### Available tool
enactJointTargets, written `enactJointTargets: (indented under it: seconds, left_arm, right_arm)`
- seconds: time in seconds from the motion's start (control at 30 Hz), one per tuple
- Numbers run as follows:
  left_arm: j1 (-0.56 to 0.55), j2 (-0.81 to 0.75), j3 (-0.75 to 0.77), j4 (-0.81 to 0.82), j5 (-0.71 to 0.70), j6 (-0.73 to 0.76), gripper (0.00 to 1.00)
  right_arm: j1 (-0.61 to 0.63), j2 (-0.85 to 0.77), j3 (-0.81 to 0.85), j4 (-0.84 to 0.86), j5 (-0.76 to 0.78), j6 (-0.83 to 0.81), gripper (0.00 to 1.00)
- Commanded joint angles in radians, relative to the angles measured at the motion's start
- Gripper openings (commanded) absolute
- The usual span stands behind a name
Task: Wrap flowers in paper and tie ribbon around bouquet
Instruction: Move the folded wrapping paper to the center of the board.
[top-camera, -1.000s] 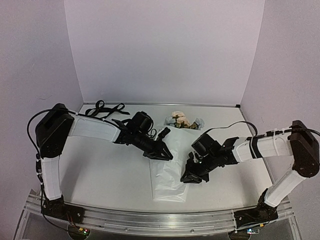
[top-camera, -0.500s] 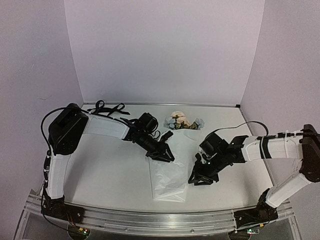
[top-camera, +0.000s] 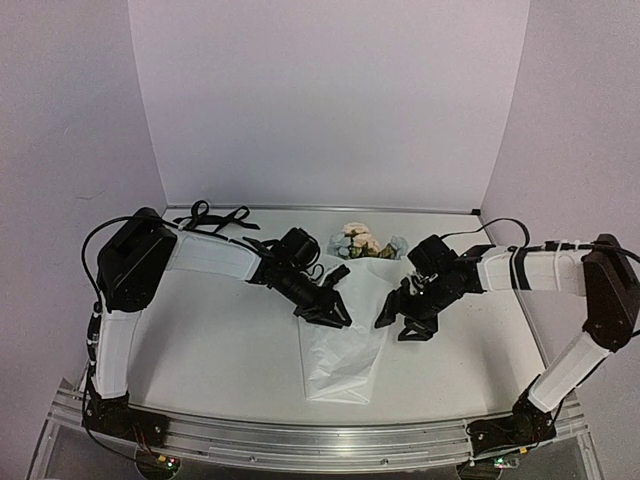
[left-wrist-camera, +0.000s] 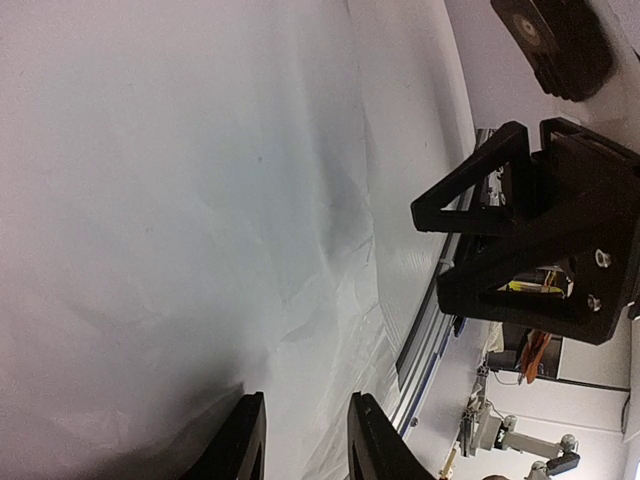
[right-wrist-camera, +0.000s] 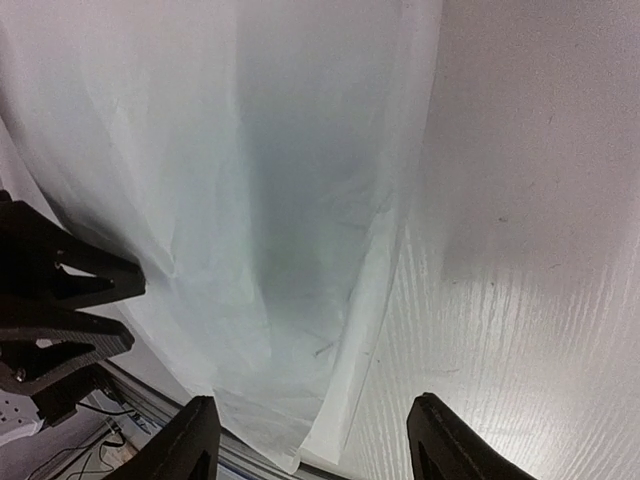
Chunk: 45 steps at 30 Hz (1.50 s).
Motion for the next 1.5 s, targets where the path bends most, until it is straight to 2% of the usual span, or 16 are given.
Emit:
enactJointTargets:
  seconds: [0.0, 0.13, 0.27, 0.5, 0.7, 0.87, 1.17, 1.23, 1.33, 1.47]
  left_arm:
    - [-0.001, -0.064, 0.033, 0.008, 0.003, 0.007, 0.3]
    - [-0.001, -0.074, 0.035, 0.012, -0.001, 0.005, 0.3]
    - [-0.001, -0.093, 0.041, 0.008, -0.012, 0.007, 0.3]
    - [0.0, -0.124, 0.05, -0.009, -0.028, 0.01, 0.3]
    - [0.01, -0.158, 0.033, -0.024, -0.064, 0.008, 0.29]
    - [0.042, -0.2, -0.02, -0.02, -0.081, 0.005, 0.29]
    - [0.08, -0.257, -0.123, 0.004, -0.186, 0.013, 0.26]
    - [0.103, -0.294, -0.149, 0.01, -0.235, 0.014, 0.26]
    - [0.131, -0.32, -0.182, 0.028, -0.238, 0.026, 0.27]
    - [0.131, -0.298, -0.159, -0.009, -0.232, 0.055, 0.26]
  right_arm:
    - [-0.048, 0.061, 0.029, 0.021, 0.003, -0.023, 0.61]
    - [-0.074, 0.122, 0.046, 0.07, -0.023, -0.014, 0.49]
    - [-0.078, 0.175, 0.076, 0.092, -0.023, 0.003, 0.42]
    - [-0.087, 0.226, 0.075, 0.128, 0.022, 0.019, 0.28]
    - [-0.096, 0.274, 0.086, 0.161, 0.065, 0.045, 0.11]
    - [-0.101, 0.318, 0.132, 0.172, 0.112, 0.068, 0.04]
    - [-0.106, 0.38, 0.206, 0.176, 0.206, 0.103, 0.01]
    - [-0.106, 0.395, 0.228, 0.182, 0.199, 0.113, 0.02]
    - [-0.106, 0.387, 0.235, 0.186, 0.158, 0.118, 0.03]
    - [-0.107, 0.283, 0.161, 0.179, 0.145, 0.094, 0.21]
